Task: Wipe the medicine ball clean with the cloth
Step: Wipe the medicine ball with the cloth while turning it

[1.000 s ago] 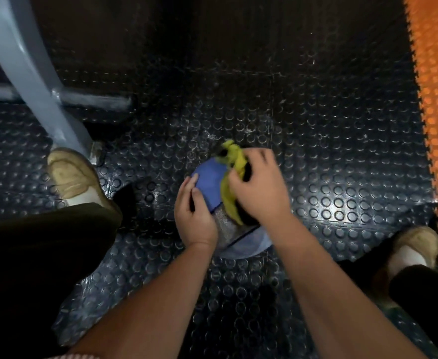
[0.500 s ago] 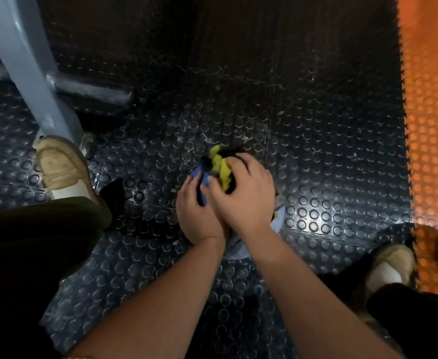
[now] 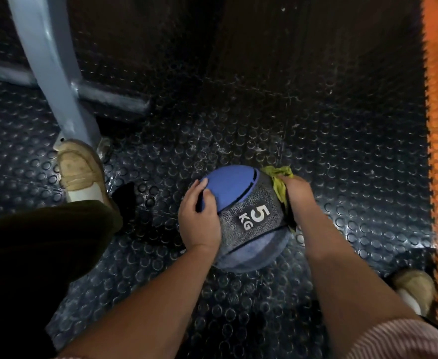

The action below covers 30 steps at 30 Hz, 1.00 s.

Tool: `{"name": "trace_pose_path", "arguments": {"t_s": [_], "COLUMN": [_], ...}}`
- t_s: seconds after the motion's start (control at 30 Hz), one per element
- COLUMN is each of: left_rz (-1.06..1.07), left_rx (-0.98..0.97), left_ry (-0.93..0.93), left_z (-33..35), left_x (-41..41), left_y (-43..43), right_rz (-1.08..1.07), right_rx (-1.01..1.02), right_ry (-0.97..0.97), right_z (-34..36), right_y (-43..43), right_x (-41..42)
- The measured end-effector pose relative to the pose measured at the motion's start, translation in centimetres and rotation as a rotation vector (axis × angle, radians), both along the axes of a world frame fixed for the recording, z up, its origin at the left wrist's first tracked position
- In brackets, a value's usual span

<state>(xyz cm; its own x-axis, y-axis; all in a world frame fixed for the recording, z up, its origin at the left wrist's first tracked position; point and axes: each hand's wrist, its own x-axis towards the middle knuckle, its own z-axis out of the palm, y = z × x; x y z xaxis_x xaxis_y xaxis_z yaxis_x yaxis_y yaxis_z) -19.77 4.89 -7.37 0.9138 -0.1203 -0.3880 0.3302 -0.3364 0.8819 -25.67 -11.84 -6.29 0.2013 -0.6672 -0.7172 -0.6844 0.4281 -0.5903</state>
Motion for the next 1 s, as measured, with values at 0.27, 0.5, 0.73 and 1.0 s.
{"name": "trace_pose_path", "arguments": {"t_s": [0.27, 0.5, 0.73, 1.0], "left_rz": [-0.254, -0.332, -0.259, -0.253], "left_rx": [0.104, 0.412, 0.285, 0.238], "left_ry": [-0.352, -0.231, -0.358, -0.448], "left_z": [0.3, 1.3, 1.0, 0.1], "left_x": [-0.4, -0.6, -2.7, -3.3], "left_y": [-0.7, -1.6, 0.1, 0.6], "right_rz": [0.258, 0.455, 0.155, -0.091], "right_rx": [-0.306, -0.751, -0.562, -0.019], "right_ry": [-0.016, -0.021, 0.111, -0.056], "right_z": [1.0, 3.1, 2.5, -0.4], "right_y": [2.3, 9.5, 8.4, 2.5], "right_x": [0.9, 1.3, 0.9, -1.3]}}
